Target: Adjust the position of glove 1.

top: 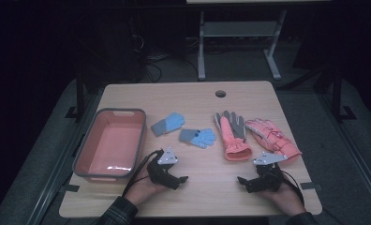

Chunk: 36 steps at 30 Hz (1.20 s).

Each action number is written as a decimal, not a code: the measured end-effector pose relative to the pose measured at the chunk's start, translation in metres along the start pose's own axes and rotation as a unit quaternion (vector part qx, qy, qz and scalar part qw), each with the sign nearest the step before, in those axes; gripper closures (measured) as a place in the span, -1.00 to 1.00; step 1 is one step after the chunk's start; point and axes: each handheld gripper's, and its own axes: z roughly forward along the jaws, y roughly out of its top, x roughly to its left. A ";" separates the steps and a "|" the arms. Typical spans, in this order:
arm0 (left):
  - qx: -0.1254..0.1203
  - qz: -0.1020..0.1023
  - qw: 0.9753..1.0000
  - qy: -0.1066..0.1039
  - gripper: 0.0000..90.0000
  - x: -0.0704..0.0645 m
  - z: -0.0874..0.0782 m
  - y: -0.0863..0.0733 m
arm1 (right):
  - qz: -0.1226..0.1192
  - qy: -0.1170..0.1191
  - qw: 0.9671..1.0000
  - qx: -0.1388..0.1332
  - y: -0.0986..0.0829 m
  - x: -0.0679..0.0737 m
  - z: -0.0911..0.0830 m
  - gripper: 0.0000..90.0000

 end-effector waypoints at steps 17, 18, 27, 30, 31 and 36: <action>0.020 -0.009 1.000 0.005 -0.53 0.004 -0.004 0.008 | -0.001 0.001 1.000 0.001 0.000 0.000 0.000 -0.96; 0.023 -0.009 1.000 0.006 -0.52 0.004 -0.004 0.009 | -0.001 0.001 1.000 0.001 0.000 0.000 0.000 -0.96; 0.015 -0.018 1.000 0.010 -0.22 0.014 -0.004 0.029 | -0.001 0.001 1.000 0.000 0.000 0.000 0.000 -0.96; 0.013 -0.022 1.000 0.013 -0.06 0.018 -0.004 0.035 | -0.003 0.001 1.000 0.001 0.000 0.000 0.000 -0.96; 0.012 -0.023 1.000 0.013 -0.02 0.019 -0.003 0.037 | 0.001 0.002 1.000 0.002 0.001 0.000 0.000 -0.96; 0.012 -0.031 0.999 0.013 0.34 0.027 -0.003 0.047 | -0.001 0.003 1.000 0.002 0.001 0.000 0.001 -0.96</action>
